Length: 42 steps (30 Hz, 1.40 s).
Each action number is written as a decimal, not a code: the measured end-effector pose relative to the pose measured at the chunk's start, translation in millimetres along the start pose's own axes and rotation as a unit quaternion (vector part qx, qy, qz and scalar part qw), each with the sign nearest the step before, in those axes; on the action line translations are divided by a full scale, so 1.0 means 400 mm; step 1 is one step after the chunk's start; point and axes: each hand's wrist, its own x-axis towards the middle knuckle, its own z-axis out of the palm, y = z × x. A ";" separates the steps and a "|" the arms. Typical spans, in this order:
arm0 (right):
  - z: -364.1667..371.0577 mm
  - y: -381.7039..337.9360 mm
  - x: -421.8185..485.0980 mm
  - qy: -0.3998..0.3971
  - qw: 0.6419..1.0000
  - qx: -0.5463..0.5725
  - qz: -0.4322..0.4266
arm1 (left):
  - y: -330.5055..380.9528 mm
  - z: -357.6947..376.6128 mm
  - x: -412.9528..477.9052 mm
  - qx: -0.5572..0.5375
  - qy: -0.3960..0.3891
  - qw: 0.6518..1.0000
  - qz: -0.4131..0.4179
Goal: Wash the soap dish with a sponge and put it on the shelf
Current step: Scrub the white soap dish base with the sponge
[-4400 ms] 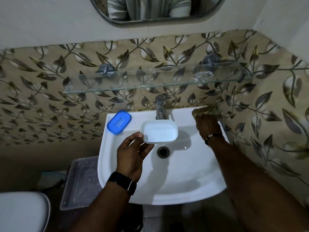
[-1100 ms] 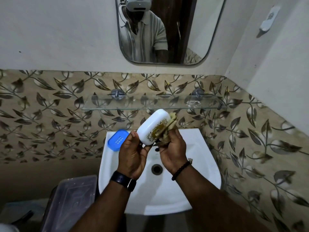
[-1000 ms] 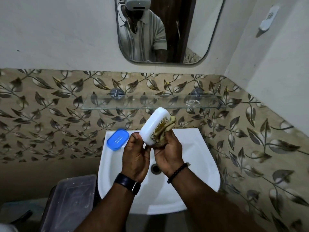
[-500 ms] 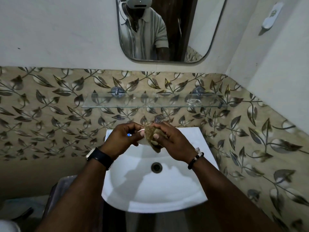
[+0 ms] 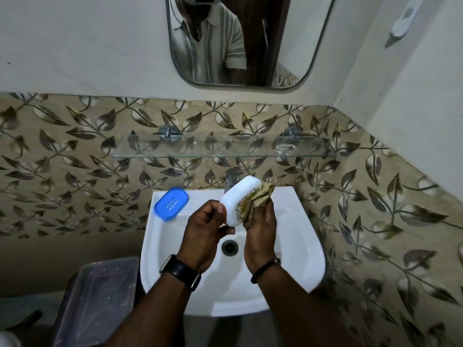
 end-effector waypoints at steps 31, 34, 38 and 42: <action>-0.139 0.034 0.061 0.003 0.985 -0.143 0.095 | -0.066 -0.082 -0.043 0.108 0.051 0.991 -0.061; -0.140 0.049 0.065 -0.001 0.974 -0.215 0.076 | -0.058 -0.062 -0.049 0.057 0.029 0.995 -0.078; -0.145 0.064 0.066 -0.004 0.966 -0.253 0.050 | -0.061 -0.055 -0.033 0.075 0.076 0.990 -0.091; -0.147 0.069 0.077 0.018 0.970 -0.239 0.041 | -0.078 -0.083 -0.021 0.012 0.126 0.986 -0.113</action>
